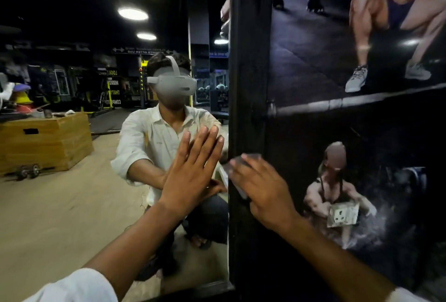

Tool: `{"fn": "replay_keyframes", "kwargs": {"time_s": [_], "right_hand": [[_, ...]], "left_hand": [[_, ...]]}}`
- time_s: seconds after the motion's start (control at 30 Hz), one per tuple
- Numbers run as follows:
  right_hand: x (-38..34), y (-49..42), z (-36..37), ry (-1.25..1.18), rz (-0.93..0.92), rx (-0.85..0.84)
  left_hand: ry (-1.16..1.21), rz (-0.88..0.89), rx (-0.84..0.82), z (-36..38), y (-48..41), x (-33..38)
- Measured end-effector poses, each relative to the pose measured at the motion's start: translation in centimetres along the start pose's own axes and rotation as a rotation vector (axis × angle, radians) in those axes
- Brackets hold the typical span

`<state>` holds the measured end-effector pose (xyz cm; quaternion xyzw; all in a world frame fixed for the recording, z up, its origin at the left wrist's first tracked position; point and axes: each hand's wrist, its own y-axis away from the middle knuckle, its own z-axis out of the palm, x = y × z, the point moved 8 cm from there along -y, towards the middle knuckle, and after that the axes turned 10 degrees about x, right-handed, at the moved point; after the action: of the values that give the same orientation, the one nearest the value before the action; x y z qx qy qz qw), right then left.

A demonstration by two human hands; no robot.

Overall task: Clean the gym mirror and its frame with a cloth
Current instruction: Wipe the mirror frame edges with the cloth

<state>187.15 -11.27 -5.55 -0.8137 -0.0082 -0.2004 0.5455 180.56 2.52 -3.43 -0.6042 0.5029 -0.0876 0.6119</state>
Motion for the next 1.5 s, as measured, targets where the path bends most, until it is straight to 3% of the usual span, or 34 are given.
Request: {"fn": "replay_keyframes", "kwargs": {"time_s": [0.1, 0.17, 0.27, 0.4, 0.57, 0.8, 0.9, 1.0, 1.17, 1.37, 1.5], "right_hand": [[3.7, -7.0, -5.2, -0.01, 0.172, 0.285], [6.2, -9.9, -6.5, 0.026, 0.244, 0.381], [6.4, -8.8, -4.0, 0.03, 0.242, 0.327], [2.1, 0.8, 1.3, -0.083, 0.215, 0.155], [-1.8, 8.9, 2.4, -0.15, 0.102, -0.147], [5.7, -0.6, -4.1, -0.02, 0.266, 0.212], [4.3, 0.0, -1.2, -0.019, 0.183, 0.156], [0.8, 6.0, 2.4, -0.105, 0.221, 0.051], [-4.4, 14.7, 4.7, -0.198, 0.141, -0.271], [0.1, 2.7, -1.7, -0.072, 0.236, 0.162], [-1.0, 2.5, 2.2, 0.034, 0.088, 0.071]], "left_hand": [[-0.007, -0.031, -0.02, 0.1, 0.5, 0.6], [-0.007, -0.061, -0.039, 0.1, 0.8, 1.1], [-0.019, -0.095, -0.051, 0.2, 1.4, 1.8], [-0.016, -0.118, -0.058, 0.5, 2.1, 2.4], [0.008, -0.086, -0.112, 0.7, 3.2, 3.1], [0.053, -0.084, -0.193, 0.9, 5.1, 4.6], [0.021, -0.088, -0.197, 1.0, 5.7, 5.2], [0.015, -0.09, -0.192, 1.1, 6.2, 5.6], [0.028, -0.062, -0.188, 1.1, 7.6, 6.5], [0.055, -0.03, -0.209, 1.3, 11.0, 7.9], [0.078, -0.057, -0.216, 1.6, 12.6, 8.6]]}}
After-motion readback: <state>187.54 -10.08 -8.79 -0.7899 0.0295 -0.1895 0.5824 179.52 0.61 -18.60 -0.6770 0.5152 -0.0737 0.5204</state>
